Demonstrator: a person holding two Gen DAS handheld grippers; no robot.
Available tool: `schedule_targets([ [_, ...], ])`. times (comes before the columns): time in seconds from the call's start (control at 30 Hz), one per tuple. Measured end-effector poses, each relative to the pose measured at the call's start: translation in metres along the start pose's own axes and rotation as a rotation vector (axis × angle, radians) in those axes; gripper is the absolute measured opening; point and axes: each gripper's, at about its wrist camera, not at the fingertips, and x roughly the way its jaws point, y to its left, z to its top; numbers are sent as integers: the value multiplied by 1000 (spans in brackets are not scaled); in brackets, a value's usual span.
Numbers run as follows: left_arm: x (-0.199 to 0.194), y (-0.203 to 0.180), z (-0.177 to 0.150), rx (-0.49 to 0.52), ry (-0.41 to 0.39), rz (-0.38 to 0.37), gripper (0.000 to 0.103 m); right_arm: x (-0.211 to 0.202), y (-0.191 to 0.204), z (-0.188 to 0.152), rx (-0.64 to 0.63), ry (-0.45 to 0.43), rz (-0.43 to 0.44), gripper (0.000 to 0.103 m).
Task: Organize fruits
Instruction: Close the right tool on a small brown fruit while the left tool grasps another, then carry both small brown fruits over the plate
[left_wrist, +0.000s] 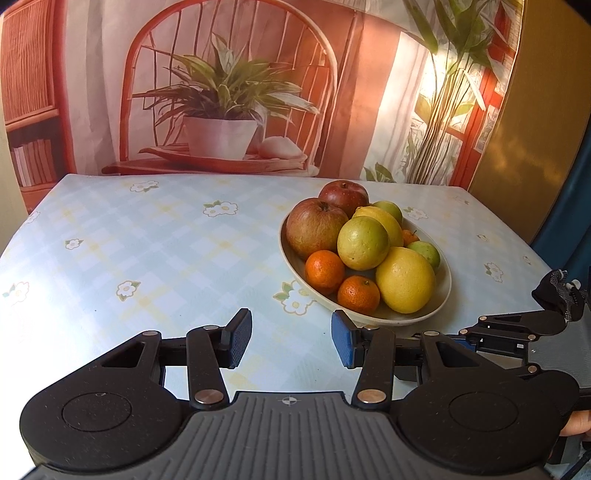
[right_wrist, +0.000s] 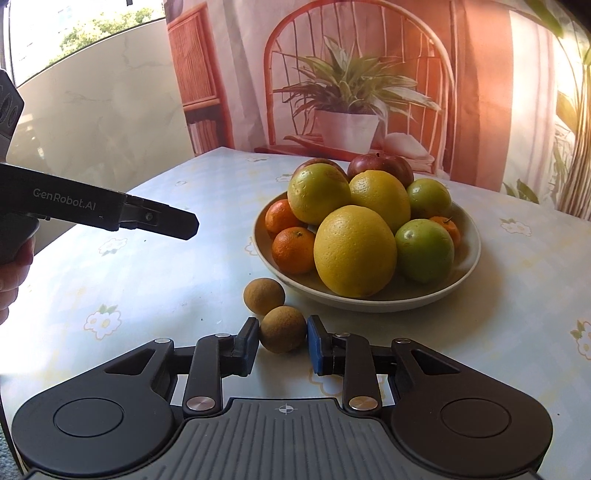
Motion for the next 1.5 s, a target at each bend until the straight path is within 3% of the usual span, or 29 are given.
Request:
schedule_targets([
  [0.27, 8, -13, -7, 28, 34, -58, 50, -25, -13, -12, -13, -82, -42, 26],
  [0.57, 24, -37, -16, 80, 67, -85, 50, -48, -41, -27, 144, -185, -83, 26],
  [1.13, 53, -56, -20, 66, 101, -49, 49, -49, -50, -30, 201, -204, -90, 26],
  [1.2, 53, -56, -21, 71, 95, -44, 45, -49, -50, -30, 206, -206, -88, 26],
  [1.27, 54, -55, -21, 72, 95, -48, 30, -49, -50, -30, 208, -206, -86, 26],
  [1.5, 44, -50, -20, 70, 63, -60, 29, -49, -50, -30, 210, -207, -84, 26],
])
